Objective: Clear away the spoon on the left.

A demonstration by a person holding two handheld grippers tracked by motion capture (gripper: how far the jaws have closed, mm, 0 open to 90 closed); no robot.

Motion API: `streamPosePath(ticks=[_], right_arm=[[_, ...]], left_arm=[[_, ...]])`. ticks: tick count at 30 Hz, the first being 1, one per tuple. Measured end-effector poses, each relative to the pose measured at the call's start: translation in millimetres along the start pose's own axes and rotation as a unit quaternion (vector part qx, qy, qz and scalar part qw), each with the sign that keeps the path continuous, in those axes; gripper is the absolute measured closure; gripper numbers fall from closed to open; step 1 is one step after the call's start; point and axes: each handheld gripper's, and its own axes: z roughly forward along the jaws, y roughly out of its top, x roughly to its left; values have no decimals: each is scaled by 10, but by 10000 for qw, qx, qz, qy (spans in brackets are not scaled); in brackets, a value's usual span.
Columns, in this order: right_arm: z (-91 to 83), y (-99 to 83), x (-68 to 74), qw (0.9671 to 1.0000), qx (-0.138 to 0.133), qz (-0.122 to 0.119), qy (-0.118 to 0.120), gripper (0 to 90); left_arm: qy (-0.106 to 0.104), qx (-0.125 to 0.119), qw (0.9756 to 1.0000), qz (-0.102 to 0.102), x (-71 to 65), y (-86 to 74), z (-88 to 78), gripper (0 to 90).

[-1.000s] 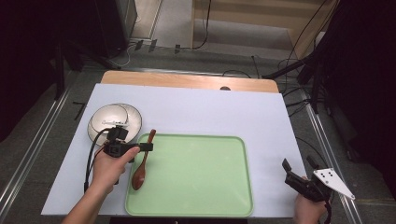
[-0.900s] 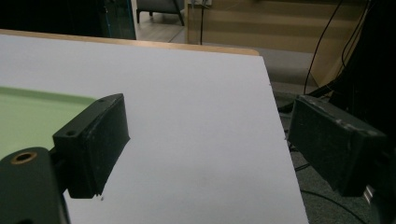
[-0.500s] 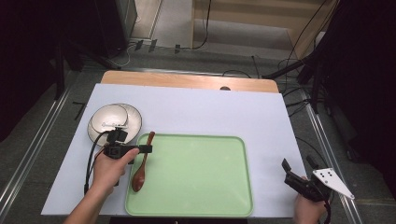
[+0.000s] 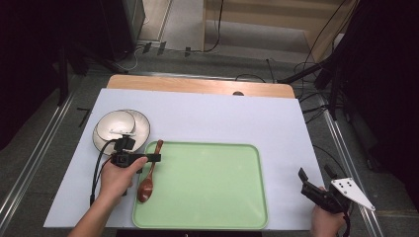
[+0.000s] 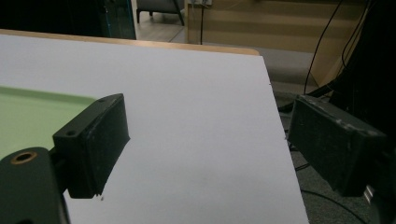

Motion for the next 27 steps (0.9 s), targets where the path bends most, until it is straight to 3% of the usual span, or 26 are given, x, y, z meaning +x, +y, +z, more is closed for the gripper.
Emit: streamPosePath(ticks=[9,18,21,27], right_arm=[[2,-1,1,10000,5,12,-1,132],[0,-1,-1,10000,-1,1,-5,132],[3,-1,2,10000,10,6,15,132],[6,-1,6,10000,10,14,8,132]], left_arm=[[120,40,9999,-20,36,-1,25,713],[302,31,9995,60,21,-3,31,526],[357,40,9993,118,9,1,22,426],[294,-22,9994,172,-7,3,0,347]])
